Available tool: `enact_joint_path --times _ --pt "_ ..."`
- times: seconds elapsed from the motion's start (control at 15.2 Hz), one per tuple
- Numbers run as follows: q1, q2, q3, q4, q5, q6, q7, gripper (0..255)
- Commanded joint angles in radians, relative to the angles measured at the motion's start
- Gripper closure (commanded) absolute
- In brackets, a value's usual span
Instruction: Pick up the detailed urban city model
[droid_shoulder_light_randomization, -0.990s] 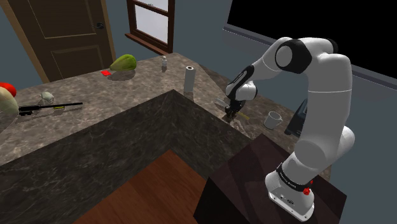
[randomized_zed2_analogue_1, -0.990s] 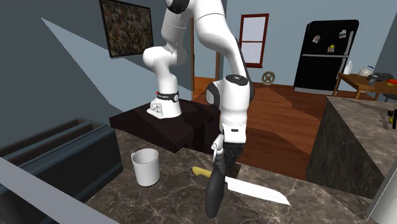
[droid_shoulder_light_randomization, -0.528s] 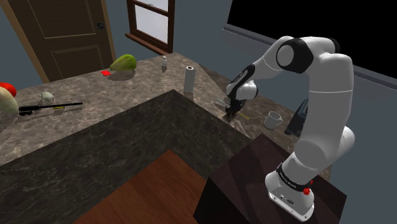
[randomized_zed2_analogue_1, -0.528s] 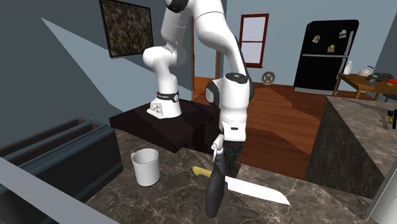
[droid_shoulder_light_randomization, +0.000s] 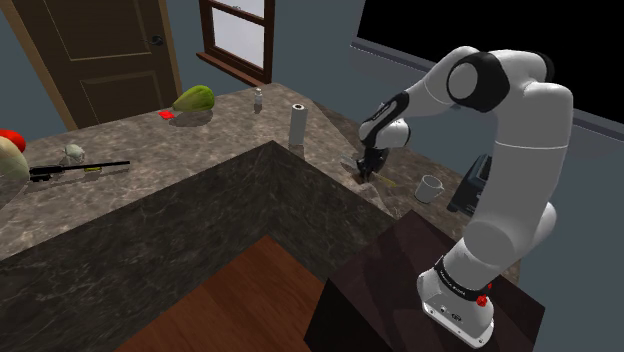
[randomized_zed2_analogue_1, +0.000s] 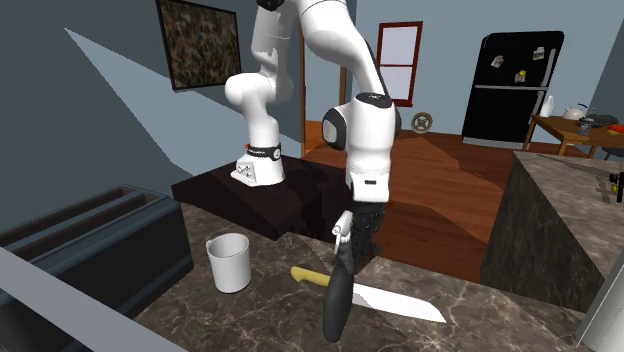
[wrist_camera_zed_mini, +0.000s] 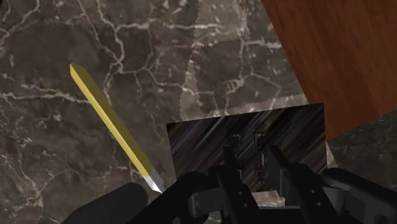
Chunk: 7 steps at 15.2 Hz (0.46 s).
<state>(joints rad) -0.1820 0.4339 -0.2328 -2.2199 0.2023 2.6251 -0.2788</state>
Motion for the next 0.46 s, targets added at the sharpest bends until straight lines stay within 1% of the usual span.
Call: enact_joint_path --times 0.0,0.26,0.4 --pt "0.005 -0.023 -0.009 -0.001 -0.011 -0.022 0.006 255" --pt "0.016 -0.071 -0.024 -0.005 -0.033 -0.064 0.022 255" --pt "0.016 -0.073 -0.025 -0.005 -0.034 -0.066 0.023 255"
